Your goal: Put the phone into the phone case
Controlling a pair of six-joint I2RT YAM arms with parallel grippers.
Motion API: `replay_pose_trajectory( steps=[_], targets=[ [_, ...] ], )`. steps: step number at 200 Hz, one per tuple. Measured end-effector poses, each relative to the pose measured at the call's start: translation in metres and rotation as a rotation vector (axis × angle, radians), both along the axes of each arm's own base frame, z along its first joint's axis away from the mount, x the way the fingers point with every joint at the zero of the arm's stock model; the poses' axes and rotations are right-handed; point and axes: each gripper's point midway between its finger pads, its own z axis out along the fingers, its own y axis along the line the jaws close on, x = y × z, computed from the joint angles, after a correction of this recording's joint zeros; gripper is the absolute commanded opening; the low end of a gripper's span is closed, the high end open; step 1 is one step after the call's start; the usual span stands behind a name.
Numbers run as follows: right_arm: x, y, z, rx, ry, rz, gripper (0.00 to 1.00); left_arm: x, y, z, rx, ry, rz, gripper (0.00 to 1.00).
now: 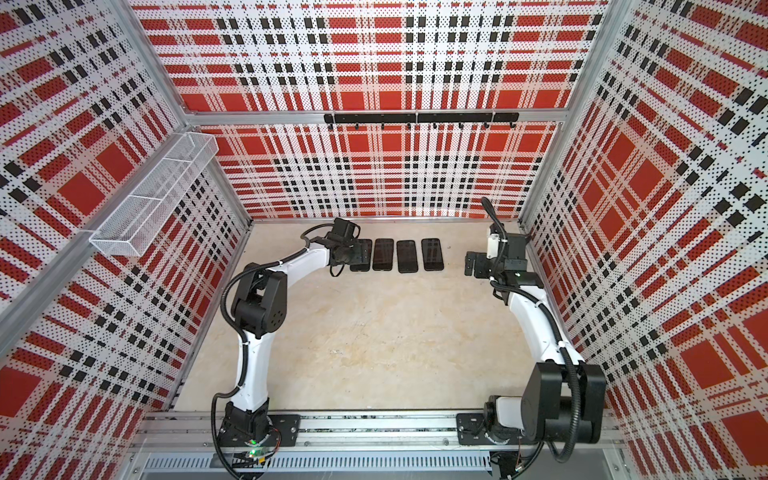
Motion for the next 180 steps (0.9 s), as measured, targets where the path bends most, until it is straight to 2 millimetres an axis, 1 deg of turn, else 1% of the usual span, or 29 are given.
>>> replay_pose_trajectory(
  steps=[21,38,49,65,81,103,118,136,156,170,180],
  targets=[
    [0.02,0.042,0.02,-0.067,-0.055,0.115,1.0,-0.015,0.016,0.045,-0.013,-0.1,0.024,0.94],
    [0.029,0.069,0.026,-0.091,-0.097,0.181,1.0,-0.032,0.032,0.081,-0.027,-0.191,0.052,0.98],
    [0.03,0.077,0.024,-0.091,-0.115,0.201,1.0,-0.045,0.046,0.097,-0.03,-0.24,0.078,0.99],
    [0.03,0.076,0.014,-0.092,-0.129,0.196,1.0,-0.066,0.071,0.111,-0.029,-0.297,0.127,0.98],
    [0.025,0.071,-0.006,-0.103,-0.116,0.18,1.0,-0.086,0.102,0.114,-0.017,-0.338,0.191,0.98],
    [0.013,0.058,-0.033,-0.14,-0.085,0.132,1.0,-0.115,0.151,0.113,0.003,-0.397,0.306,0.98],
    [0.005,0.049,-0.046,-0.164,-0.084,0.096,1.0,-0.134,0.186,0.113,0.022,-0.443,0.397,0.98],
    [-0.006,0.037,-0.061,-0.191,-0.092,0.051,1.0,-0.153,0.219,0.11,0.039,-0.5,0.493,0.98],
    [-0.02,0.021,-0.079,-0.216,-0.105,-0.002,1.0,-0.173,0.245,0.099,0.062,-0.549,0.568,0.98],
    [-0.027,0.011,-0.093,-0.232,-0.111,-0.038,1.0,-0.186,0.258,0.084,0.088,-0.57,0.611,0.98],
    [-0.031,0.006,-0.1,-0.24,-0.119,-0.054,1.0,-0.193,0.265,0.073,0.101,-0.575,0.628,0.98]
  ],
)
